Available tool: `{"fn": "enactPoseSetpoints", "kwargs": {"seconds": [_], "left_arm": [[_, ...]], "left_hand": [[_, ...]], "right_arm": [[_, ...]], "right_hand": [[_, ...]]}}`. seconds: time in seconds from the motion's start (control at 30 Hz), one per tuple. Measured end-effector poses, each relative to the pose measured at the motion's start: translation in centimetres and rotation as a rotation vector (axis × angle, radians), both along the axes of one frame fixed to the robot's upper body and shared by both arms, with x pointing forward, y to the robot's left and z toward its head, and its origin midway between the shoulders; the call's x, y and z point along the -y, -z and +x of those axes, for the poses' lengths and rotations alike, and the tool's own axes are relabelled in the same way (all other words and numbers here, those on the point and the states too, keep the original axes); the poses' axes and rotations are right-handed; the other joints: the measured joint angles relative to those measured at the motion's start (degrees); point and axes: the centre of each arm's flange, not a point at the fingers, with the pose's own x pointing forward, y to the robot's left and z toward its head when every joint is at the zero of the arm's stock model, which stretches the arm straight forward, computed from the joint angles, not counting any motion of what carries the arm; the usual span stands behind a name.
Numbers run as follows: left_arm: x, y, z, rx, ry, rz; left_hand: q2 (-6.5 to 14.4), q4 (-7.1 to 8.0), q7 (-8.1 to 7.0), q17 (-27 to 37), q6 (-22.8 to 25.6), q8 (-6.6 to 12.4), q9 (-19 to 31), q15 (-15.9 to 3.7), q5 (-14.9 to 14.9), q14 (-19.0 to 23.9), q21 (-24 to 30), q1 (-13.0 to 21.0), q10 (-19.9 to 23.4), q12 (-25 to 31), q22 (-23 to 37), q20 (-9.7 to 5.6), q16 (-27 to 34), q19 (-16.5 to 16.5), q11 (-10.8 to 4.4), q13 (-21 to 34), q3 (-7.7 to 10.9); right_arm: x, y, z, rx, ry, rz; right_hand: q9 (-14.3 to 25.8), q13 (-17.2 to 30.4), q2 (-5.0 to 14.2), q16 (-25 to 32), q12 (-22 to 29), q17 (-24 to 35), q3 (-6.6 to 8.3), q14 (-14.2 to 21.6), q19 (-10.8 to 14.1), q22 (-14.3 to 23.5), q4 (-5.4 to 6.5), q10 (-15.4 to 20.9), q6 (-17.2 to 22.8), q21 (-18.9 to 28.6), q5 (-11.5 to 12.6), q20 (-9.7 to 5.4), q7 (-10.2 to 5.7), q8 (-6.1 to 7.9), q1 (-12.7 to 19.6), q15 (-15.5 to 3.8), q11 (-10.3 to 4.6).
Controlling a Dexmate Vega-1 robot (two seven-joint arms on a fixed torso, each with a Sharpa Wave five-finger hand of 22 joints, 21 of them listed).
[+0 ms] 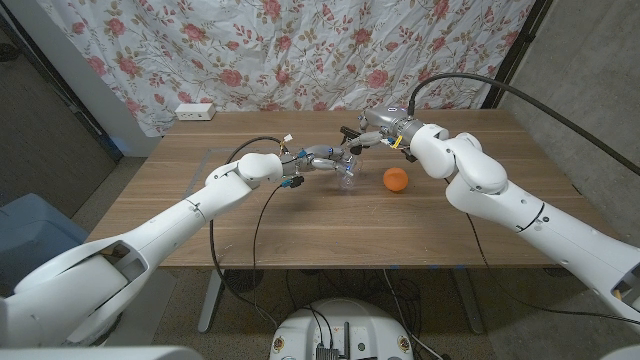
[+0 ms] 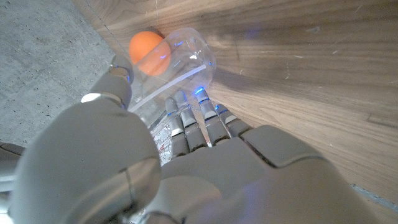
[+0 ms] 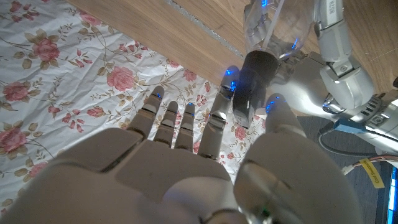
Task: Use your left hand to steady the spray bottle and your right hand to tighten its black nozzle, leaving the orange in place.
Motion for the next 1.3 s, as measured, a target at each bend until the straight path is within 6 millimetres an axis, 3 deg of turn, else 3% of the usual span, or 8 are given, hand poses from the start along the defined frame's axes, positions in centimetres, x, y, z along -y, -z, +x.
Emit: {"fn": "enactPoseSetpoints", "kwargs": {"seconds": [0.17, 0.33, 0.77, 1.0, 1.1, 1.3], "left_arm": [[0.01, 0.14, -0.05, -0.001, 0.001, 0.000], [-0.02, 0.27, -0.08, -0.002, 0.001, 0.000], [-0.18, 0.27, -0.03, -0.002, 0.001, -0.004], [-0.19, 0.32, 0.04, -0.003, 0.001, -0.006], [-0.21, 0.38, 0.11, -0.005, 0.001, -0.008], [-0.21, 0.43, 0.18, -0.005, 0.001, -0.010]], "left_hand": [[0.00, 0.18, 0.00, 0.00, 0.00, 0.00, 0.00, 0.00, 0.00, 0.00, 0.00, 0.00, 0.00, -0.02, 0.00, 0.00, 0.25, 0.00, 0.00, 0.11, -0.18], [0.00, 0.18, 0.00, 0.00, 0.00, 0.00, -0.01, 0.00, 0.00, 0.00, 0.00, 0.01, 0.00, -0.07, 0.00, 0.00, 0.25, 0.00, 0.00, 0.30, -0.19], [-0.02, 0.02, 0.53, 0.01, 0.53, 0.09, -0.28, -0.30, -0.04, 0.31, 0.00, 0.02, 0.52, -0.30, 0.00, 0.00, 0.25, 0.00, 0.51, 0.68, -0.34], [-0.02, 0.17, 0.61, 0.01, 0.61, 0.10, -0.42, -0.30, -0.05, 0.30, 0.00, 0.02, 0.52, -0.33, 0.00, -0.22, 0.25, 0.22, 0.51, 0.74, -0.65], [-0.02, 0.12, 0.61, 0.01, 0.61, 0.11, -0.53, -0.30, -0.06, 0.30, 0.00, 0.02, 0.52, -0.33, 0.00, -0.22, 0.25, 0.22, 0.51, 0.78, -0.69], [-0.03, 0.01, 0.61, 0.01, 0.61, 0.14, -0.53, -0.30, -0.11, 0.30, 0.00, 0.03, 0.52, -0.19, 0.00, -0.22, 0.25, 0.22, 0.50, 0.85, -0.80]], "right_arm": [[-0.09, 0.03, -0.07, 0.010, 0.009, 0.003], [-0.21, 0.08, -0.09, 0.020, 0.021, 0.006], [-0.49, -0.09, -0.10, 0.052, 0.043, 0.019], [-0.54, -0.11, -0.04, 0.061, 0.053, 0.026], [-0.52, -0.17, -0.04, 0.069, 0.063, 0.027], [-0.54, -0.25, -0.06, 0.077, 0.074, 0.030]], "right_hand": [[-0.36, 0.00, -0.22, 0.00, 0.00, 0.00, -0.48, 0.52, 0.64, 0.00, 0.13, 1.33, 1.19, 0.00, -0.22, 0.56, 0.36, 0.06, -1.27, 0.08, 0.05], [-0.69, 0.00, -0.01, 0.45, 0.41, 0.00, -0.79, 1.26, 1.02, 0.00, 0.45, 2.62, 2.25, 0.00, -0.22, 0.18, 0.19, 0.06, -1.50, -0.21, 0.21], [-2.12, 0.01, 0.61, 1.66, 0.62, 0.53, -1.26, 4.00, 2.56, -0.01, 0.93, 6.51, 10.56, 0.00, -0.44, -0.54, -0.81, 2.17, -4.65, -1.52, -0.17], [-2.56, 0.01, 0.62, 2.00, 0.62, 0.53, -1.52, 4.59, 2.97, -0.01, 0.69, 7.31, 11.63, 0.00, -0.57, -0.52, -0.66, 2.17, -4.65, -1.53, -0.56], [-2.89, 0.01, 1.09, 2.00, 0.62, 0.80, -2.25, 4.91, 3.18, -0.01, 1.42, 7.80, 11.94, 0.00, -0.86, -0.31, -0.35, 2.17, -5.23, -1.22, -0.08], [-3.45, 0.01, -0.08, 2.50, 0.62, 1.06, -4.36, 5.86, 3.58, -0.02, 3.06, 8.86, 12.76, 0.00, -1.07, 0.10, 0.48, 1.81, -11.14, -0.89, 0.75]]}}
